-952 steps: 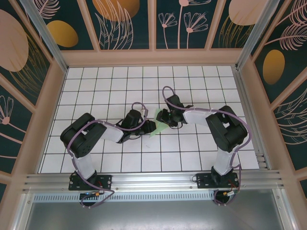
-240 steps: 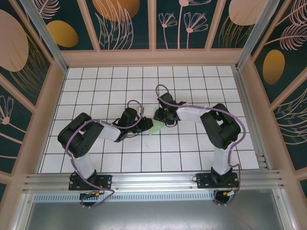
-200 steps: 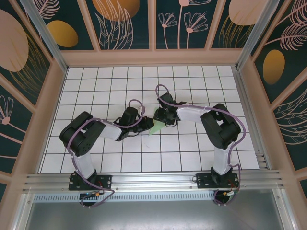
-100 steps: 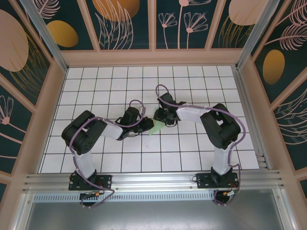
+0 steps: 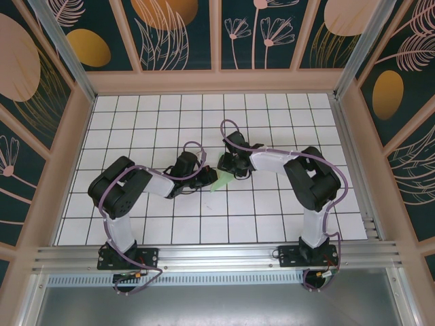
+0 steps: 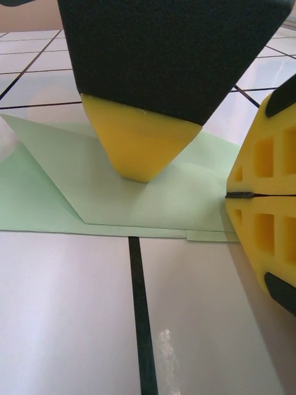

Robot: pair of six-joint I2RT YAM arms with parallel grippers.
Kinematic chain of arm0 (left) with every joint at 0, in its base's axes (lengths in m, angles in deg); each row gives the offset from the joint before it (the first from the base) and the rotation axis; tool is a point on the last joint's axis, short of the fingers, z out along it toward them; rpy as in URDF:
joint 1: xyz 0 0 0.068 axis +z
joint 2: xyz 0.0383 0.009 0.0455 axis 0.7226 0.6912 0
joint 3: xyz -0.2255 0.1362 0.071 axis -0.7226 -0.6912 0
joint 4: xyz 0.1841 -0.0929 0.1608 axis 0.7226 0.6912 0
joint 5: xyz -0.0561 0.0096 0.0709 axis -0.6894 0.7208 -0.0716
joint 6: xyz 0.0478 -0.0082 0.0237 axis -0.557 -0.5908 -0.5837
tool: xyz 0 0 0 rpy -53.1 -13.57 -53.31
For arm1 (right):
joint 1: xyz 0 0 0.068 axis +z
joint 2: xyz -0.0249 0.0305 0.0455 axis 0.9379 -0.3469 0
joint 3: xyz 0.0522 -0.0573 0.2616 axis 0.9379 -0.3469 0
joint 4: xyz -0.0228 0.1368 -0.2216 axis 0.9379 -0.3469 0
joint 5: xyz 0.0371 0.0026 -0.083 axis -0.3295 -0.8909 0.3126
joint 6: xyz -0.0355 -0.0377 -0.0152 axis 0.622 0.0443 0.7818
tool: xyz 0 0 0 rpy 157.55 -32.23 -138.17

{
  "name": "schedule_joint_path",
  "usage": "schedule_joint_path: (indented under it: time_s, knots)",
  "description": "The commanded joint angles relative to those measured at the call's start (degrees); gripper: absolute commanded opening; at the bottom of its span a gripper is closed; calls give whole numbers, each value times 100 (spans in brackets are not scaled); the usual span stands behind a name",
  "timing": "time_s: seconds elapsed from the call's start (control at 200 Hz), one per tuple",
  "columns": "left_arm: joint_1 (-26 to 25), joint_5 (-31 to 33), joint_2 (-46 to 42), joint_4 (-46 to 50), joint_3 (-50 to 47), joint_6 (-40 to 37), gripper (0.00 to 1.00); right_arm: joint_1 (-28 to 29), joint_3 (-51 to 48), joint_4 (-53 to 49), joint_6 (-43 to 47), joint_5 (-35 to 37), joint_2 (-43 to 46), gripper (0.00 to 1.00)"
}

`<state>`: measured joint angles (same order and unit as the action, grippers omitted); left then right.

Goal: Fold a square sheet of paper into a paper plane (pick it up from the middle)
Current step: Fourth fold the wing at the center of the table.

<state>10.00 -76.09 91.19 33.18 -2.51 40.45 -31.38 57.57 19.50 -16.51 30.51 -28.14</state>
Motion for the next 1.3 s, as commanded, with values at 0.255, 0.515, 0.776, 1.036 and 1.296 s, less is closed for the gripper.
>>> schedule_joint_path:
  time_s: [0.255, 0.515, 0.776, 1.036, 1.296]
  knots:
    - [19, 319, 317, 521, -213, -114, 6, -129, 91, -687, 381, -45, 218, 52]
    - [19, 378, 376, 530, -209, -86, 5, -178, -510, 322, 802, -615, 1307, 52]
    - [21, 399, 404, 521, -213, -33, 4, -218, -1052, 1375, 850, -1427, 1321, 23]
    - [19, 409, 405, 521, -237, 24, 3, -363, -1160, 1569, 840, -1519, 1041, 8]
    - [23, 425, 405, 529, -254, 82, 2, -407, -1253, 1840, 889, -1831, 768, 7]
